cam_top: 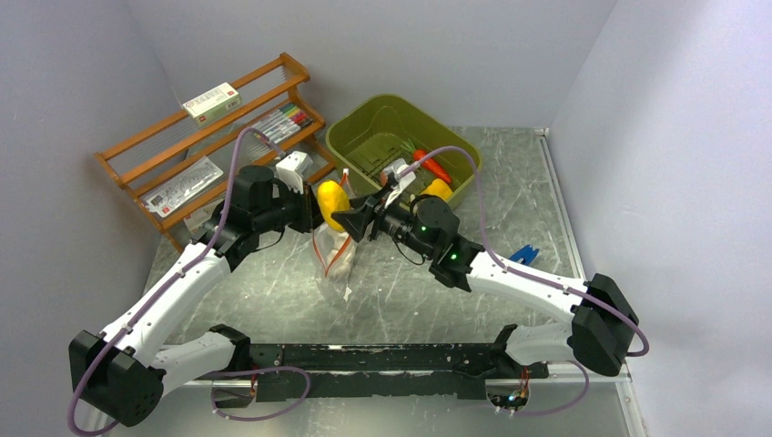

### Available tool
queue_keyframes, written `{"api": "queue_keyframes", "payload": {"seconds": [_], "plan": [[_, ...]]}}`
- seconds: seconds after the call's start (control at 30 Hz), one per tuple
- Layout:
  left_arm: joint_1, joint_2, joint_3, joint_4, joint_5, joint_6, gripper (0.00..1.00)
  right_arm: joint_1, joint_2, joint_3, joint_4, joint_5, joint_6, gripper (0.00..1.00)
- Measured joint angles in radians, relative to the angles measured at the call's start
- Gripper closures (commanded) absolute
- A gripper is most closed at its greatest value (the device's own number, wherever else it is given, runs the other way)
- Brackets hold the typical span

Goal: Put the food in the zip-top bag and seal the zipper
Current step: Place the fake fruit in the zipper food storage bag.

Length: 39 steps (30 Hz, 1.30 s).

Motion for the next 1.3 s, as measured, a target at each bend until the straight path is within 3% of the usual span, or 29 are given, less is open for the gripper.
{"api": "queue_keyframes", "payload": {"seconds": [0.57, 0.73, 1.3], "plan": [[0.0, -0.014, 0.0, -0.001, -0.039, 0.016, 0.93, 0.002, -0.006, -0.012, -0.133, 0.021, -0.037, 0.54], [0.0, -0.016, 0.0, -0.001, -0.042, 0.016, 0.93, 0.002, -0.013, -0.006, -0.172, 0.016, -0.031, 0.42], [0.0, -0.016, -0.003, -0.001, -0.048, 0.015, 0.93, 0.002, -0.013, 0.104, -0.242, -0.003, -0.005, 0.35]]}}
